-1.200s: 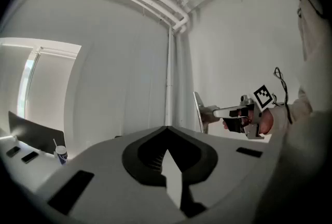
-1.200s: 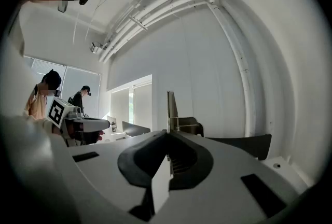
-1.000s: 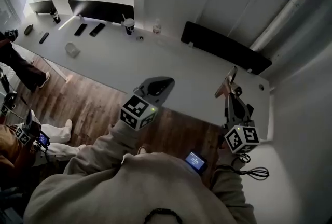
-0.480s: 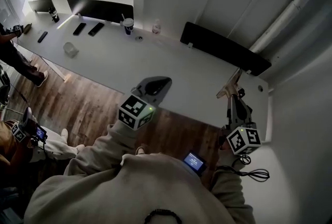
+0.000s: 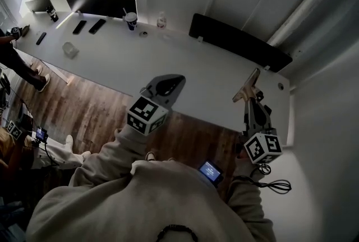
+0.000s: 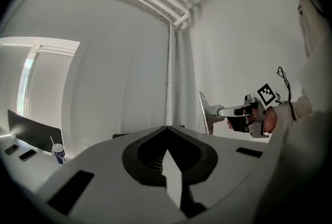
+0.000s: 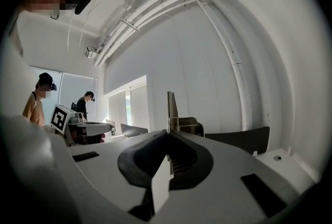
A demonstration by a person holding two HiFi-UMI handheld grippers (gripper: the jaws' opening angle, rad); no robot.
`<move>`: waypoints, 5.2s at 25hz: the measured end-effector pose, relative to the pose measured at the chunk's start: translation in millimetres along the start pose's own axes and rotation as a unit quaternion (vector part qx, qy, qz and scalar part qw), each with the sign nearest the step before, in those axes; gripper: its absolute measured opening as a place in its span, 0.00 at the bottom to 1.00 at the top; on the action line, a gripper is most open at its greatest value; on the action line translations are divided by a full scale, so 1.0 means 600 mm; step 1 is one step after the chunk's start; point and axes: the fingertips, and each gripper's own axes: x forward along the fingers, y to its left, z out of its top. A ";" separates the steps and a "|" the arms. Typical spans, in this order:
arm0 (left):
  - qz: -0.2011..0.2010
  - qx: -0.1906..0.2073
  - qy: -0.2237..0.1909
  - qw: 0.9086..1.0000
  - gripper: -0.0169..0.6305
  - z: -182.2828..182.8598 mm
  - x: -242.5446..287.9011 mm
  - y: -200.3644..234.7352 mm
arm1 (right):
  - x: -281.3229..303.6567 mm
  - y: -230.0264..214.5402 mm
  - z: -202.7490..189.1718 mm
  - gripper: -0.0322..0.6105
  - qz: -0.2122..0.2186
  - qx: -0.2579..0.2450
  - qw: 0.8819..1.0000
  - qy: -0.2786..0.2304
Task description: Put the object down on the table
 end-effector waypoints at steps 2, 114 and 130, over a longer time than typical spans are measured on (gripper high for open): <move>-0.007 -0.005 0.004 1.000 0.03 -0.009 0.011 -0.017 | -0.006 -0.011 -0.011 0.08 0.003 0.007 1.000 0.003; -0.043 -0.128 0.165 0.977 0.03 -0.358 0.433 0.322 | 0.514 -0.267 -0.334 0.08 0.028 0.122 0.971 0.202; -0.035 -0.160 0.214 0.963 0.03 -0.472 0.416 0.297 | 0.481 -0.259 -0.453 0.08 0.024 0.147 0.955 0.258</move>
